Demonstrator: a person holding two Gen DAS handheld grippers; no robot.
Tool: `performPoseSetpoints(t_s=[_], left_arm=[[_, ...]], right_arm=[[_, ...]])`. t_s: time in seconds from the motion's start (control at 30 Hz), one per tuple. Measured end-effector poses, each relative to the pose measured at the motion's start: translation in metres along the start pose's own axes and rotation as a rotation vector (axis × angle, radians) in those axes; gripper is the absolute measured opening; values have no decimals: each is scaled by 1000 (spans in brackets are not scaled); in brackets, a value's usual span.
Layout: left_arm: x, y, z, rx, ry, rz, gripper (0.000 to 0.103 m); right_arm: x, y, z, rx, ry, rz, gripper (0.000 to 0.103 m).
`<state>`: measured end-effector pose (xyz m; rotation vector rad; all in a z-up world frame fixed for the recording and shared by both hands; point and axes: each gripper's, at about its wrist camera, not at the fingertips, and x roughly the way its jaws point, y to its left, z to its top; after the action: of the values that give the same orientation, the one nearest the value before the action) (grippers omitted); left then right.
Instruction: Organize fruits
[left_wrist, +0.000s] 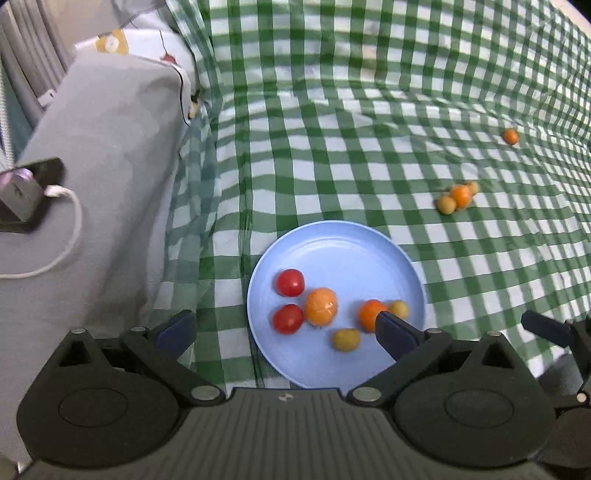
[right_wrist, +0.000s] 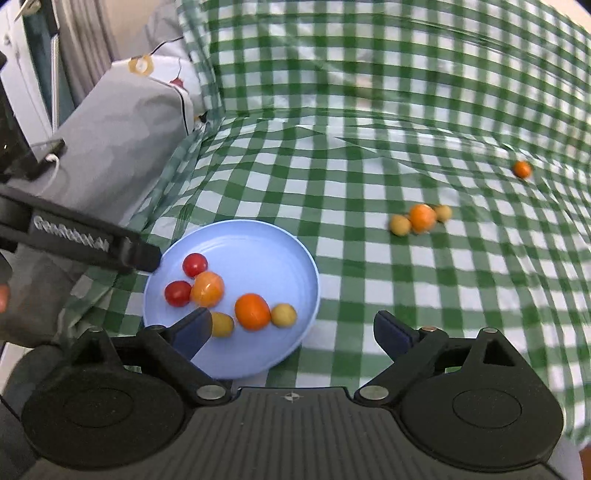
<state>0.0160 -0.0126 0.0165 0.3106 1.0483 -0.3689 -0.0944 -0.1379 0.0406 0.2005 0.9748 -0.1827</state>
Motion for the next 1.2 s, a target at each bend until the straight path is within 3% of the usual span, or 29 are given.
performPoseSetpoints(t_s=[0.43, 0.83, 1.2], left_arm=[[-100, -21, -37, 54, -66, -6, 103], [-150, -11, -52, -9, -81, 5, 103], [-190, -2, -38, -29, -108, 39, 103]], right_arm=[[-88, -4, -26, 25, -90, -3, 95], [-129, -15, -41, 48, -134, -16, 96], [-142, -27, -36, 65, -148, -34, 96]])
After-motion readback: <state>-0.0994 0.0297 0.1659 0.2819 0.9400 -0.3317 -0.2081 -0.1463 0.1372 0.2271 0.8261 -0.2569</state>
